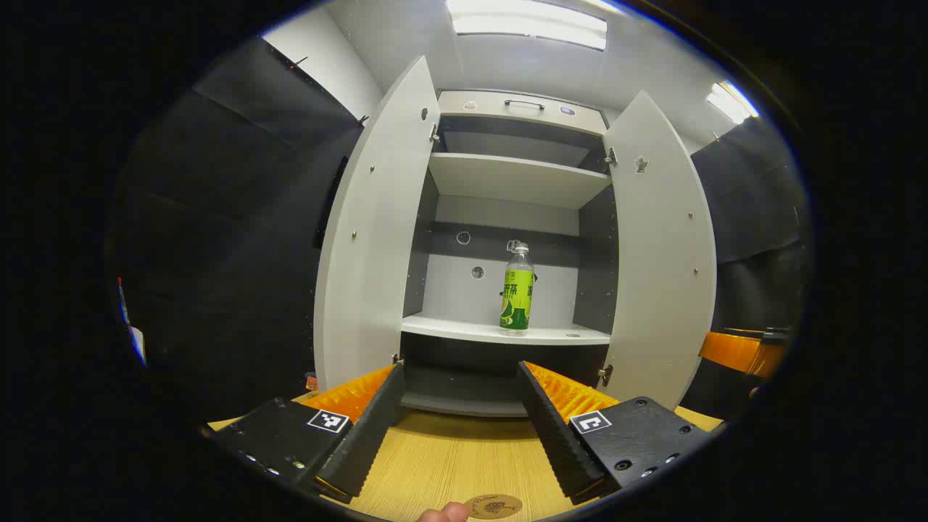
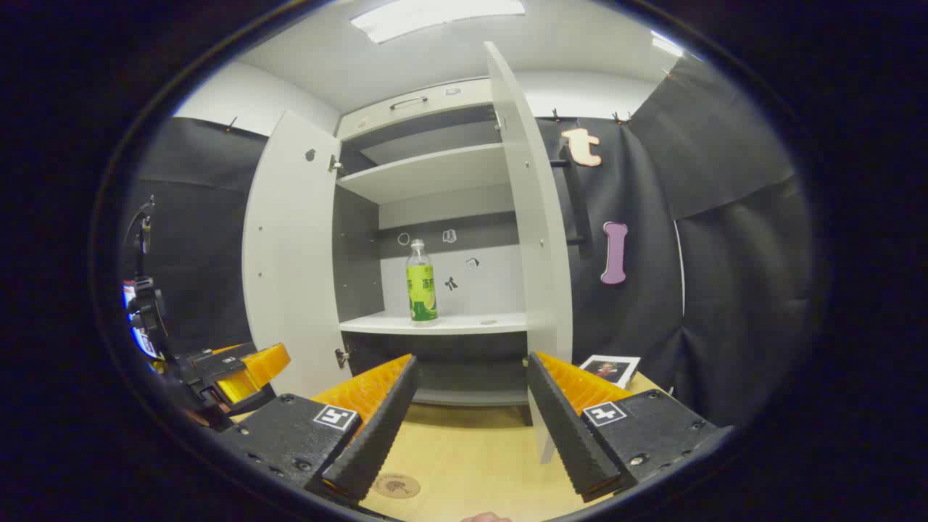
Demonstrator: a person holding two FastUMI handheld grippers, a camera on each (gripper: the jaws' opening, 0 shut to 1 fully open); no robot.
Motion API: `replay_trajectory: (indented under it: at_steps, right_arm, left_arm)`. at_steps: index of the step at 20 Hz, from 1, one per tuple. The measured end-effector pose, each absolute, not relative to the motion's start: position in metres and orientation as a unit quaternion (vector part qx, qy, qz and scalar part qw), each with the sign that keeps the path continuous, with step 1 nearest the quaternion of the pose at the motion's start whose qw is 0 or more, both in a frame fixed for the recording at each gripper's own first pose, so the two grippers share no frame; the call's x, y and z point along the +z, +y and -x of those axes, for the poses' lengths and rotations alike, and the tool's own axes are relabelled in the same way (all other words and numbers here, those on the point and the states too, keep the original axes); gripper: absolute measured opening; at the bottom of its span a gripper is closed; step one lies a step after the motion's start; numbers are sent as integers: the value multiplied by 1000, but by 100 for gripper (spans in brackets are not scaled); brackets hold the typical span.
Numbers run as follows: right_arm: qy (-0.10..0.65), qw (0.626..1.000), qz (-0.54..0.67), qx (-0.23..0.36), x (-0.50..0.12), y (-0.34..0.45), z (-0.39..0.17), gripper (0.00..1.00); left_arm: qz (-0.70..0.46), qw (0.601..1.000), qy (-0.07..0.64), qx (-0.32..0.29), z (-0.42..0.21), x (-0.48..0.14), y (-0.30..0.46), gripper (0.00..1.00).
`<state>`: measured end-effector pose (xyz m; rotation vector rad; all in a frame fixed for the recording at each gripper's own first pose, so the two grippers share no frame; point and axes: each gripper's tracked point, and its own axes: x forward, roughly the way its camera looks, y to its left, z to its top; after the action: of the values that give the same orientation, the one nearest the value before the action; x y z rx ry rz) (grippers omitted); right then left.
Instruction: Grasp the bottle in the cabinet with the left hand and place it on the coaster, then close the right door with the right hand and the left door with the left hand.
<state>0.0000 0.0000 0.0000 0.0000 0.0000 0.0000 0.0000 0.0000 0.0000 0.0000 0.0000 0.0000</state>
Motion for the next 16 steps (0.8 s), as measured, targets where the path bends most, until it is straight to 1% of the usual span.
replay_trajectory:
  at_steps: [1,6,7,8,16]
  right_arm:
    - [2,1000,2,4,-1,2,-1,98]
    - [4,1000,11,5,-2,2,0,98]
    - [8,1000,11,6,-3,3,0,94]
    - [10,1000,11,7,-4,3,0,98]
    - [12,1000,11,6,-6,8,2,98]
  left_arm:
    - [-3,1000,2,2,-1,-1,0,95]
    - [1,1000,8,-15,-5,-3,-9,94]
    - [1,1000,8,-14,-5,-3,-9,95]
    - [1,1000,6,-14,-4,-1,-9,95]
    - [-7,1000,1,-19,1,3,-7,95]
